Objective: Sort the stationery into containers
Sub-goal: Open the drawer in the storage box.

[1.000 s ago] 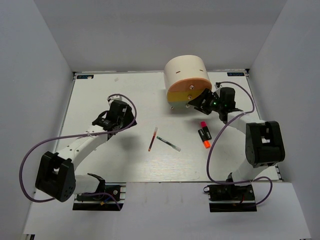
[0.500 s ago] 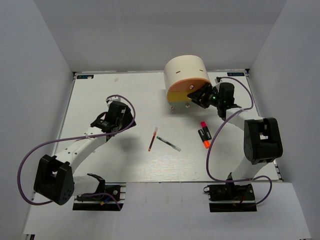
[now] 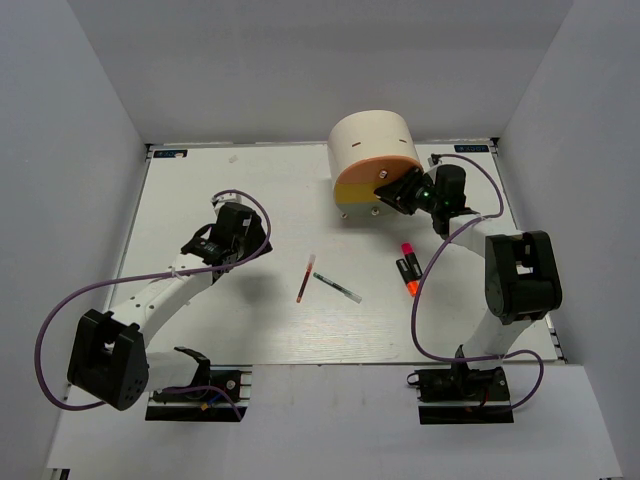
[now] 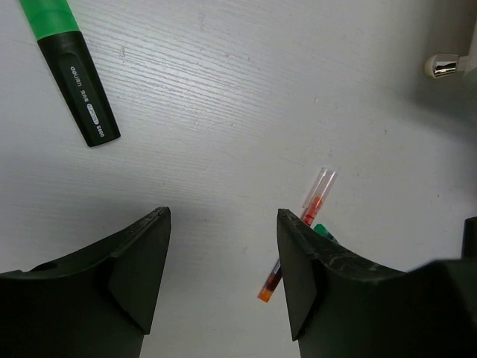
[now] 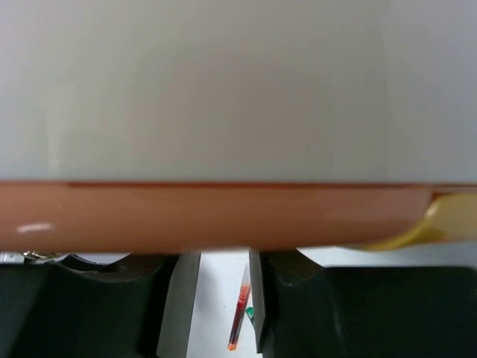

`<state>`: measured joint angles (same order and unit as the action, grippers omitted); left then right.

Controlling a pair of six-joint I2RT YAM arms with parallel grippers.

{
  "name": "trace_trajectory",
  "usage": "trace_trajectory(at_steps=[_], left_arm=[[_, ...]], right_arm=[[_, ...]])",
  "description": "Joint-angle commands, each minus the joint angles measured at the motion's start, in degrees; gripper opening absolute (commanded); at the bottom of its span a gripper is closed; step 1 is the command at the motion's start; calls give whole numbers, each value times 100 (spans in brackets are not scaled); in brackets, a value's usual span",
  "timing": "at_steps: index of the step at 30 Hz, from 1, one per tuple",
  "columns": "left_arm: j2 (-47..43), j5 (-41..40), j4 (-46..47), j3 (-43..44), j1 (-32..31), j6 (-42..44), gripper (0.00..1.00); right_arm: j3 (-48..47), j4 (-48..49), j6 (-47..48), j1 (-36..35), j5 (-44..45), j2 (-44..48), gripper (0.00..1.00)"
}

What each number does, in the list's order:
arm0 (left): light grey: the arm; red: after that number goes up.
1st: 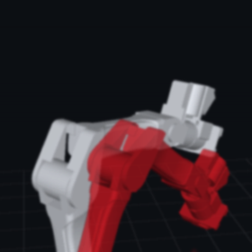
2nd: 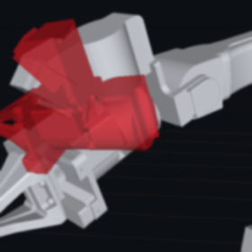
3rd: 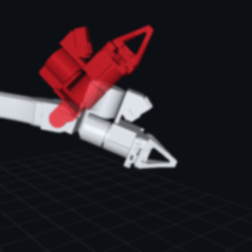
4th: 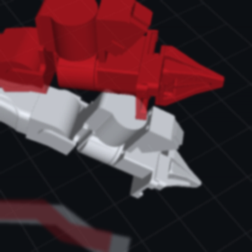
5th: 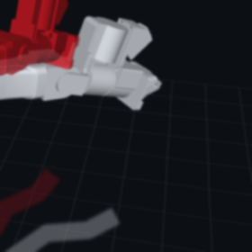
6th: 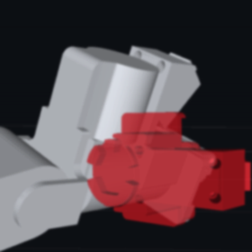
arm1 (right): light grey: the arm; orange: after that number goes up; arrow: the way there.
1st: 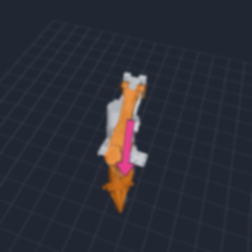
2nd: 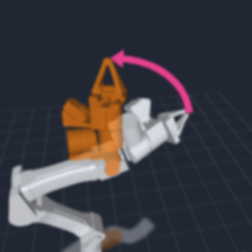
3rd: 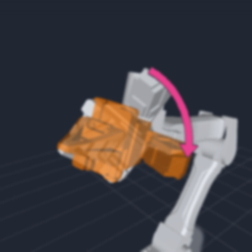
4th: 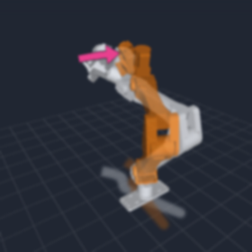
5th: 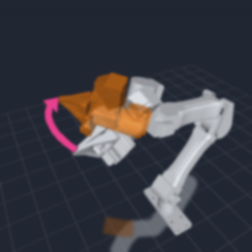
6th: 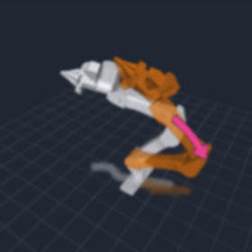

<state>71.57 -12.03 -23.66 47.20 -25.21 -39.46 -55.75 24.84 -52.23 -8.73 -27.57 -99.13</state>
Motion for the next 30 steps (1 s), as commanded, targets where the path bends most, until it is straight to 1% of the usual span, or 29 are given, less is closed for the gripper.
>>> trace_trajectory(at_steps=[1, 3, 5, 6, 7, 8, 12, 18, 24, 26, 29, 30], left_arm=[[-126, -71, -51, -53, 34, -18, 69], [-126, -19, 1, -114, 34, -18, 70], [-126, -18, 2, -115, 34, -18, 72], [-126, -18, 2, -115, 34, -18, 73], [-126, -97, -77, -115, 34, -139, 77], [-126, -150, -77, -115, 34, -202, 79], [-74, -282, -192, -167, 34, -386, 81], [120, -396, -192, -115, 209, -387, 83], [235, -528, -192, 52, 394, -335, 85], [235, -590, -192, 52, 526, -282, 87], [305, -538, -69, 52, 701, -159, 87], [435, -485, -69, 105, 780, -158, 87]], right_arm=[[-130, 407, -33, -49, -46, -19, 34], [-77, 434, -7, -23, -73, 25, 27], [-24, 469, 11, -15, -99, 34, 24], [46, 469, 20, -15, -99, 60, 24], [98, 469, 28, -23, -143, 104, 22], [160, 478, 37, -32, -161, 148, 20], [520, 443, 81, 3, -292, 359, 20], [1065, 337, 107, 21, -451, 912, 20], [1522, 258, 37, 12, -468, 1246, 20], [1610, 232, 11, 12, -459, 1326, 21], [1646, 240, 28, 12, -451, 1344, 31], [1646, 267, 11, 12, -433, 1326, 33]])
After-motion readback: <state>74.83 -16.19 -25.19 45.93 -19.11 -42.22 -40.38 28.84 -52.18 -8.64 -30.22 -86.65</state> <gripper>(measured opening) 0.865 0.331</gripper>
